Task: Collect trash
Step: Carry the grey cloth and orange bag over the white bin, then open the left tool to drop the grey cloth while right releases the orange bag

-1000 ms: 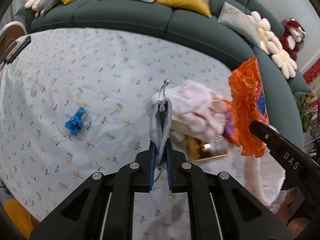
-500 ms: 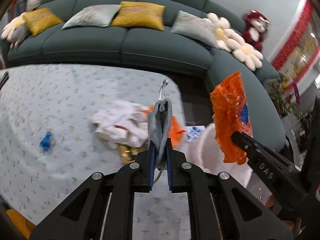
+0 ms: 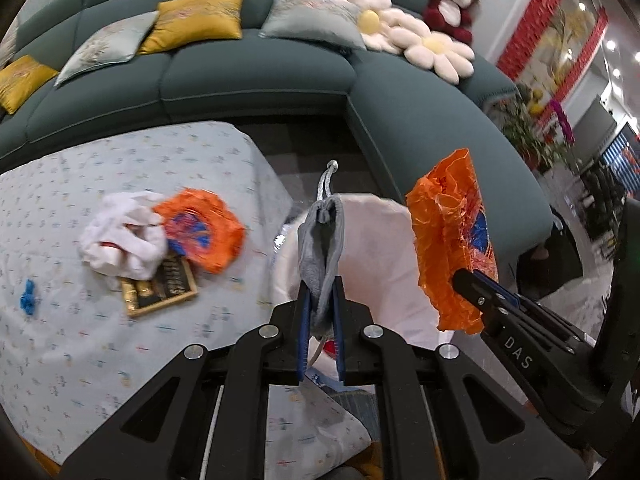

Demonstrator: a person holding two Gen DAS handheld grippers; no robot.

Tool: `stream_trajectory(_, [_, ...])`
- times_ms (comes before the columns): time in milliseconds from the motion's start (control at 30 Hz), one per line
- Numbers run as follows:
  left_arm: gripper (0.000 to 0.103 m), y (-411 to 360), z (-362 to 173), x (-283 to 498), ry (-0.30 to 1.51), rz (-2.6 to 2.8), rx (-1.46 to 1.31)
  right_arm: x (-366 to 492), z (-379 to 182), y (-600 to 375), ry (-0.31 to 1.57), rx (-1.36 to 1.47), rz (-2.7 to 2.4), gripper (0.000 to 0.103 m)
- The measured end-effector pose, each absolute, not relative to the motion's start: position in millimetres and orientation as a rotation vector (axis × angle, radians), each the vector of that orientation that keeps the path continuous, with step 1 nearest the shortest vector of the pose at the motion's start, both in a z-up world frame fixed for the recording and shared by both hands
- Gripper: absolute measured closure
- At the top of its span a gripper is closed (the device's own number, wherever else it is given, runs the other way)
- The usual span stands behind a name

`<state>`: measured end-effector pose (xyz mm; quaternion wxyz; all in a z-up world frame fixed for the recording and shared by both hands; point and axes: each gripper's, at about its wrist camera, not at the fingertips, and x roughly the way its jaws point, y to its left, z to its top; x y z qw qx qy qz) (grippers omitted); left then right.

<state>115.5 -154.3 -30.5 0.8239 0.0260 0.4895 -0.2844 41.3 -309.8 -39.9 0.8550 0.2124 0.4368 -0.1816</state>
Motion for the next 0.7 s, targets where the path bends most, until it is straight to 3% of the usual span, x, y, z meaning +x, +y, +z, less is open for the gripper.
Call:
stream_trajectory(400, [0.090, -199.2, -57.5, 106.9, 1.067, -0.660, 0.104, 30.3, -70.7, -343.9, 0.942, 0.514, -0.423, 0.091])
stream_trajectory(433, [0.088, -200.8, -57.8, 107.4, 1.066, -0.658, 0.105, 30.7, -71.8, -343.4, 0.944, 0.514, -0.423, 0.091])
stream_trajectory(500, [0.071, -201.8, -59.3, 109.4, 1.063, -0.640, 0.108, 31.7, -74.3, -343.1, 0.946, 0.515, -0.422, 0.091])
stream_trajectory(567, [0.064, -199.0, -59.5, 112.4, 1.060, -0.624, 0.097, 31.2, -76.1, -344.3, 0.948, 0.518, -0.419, 0.091])
stream_trajectory(700, [0.060, -192.7, -61.0, 118.0, 1.062, -0.592, 0.088, 36.2, -78.5, -342.7, 0.952, 0.518, -0.410, 0.091])
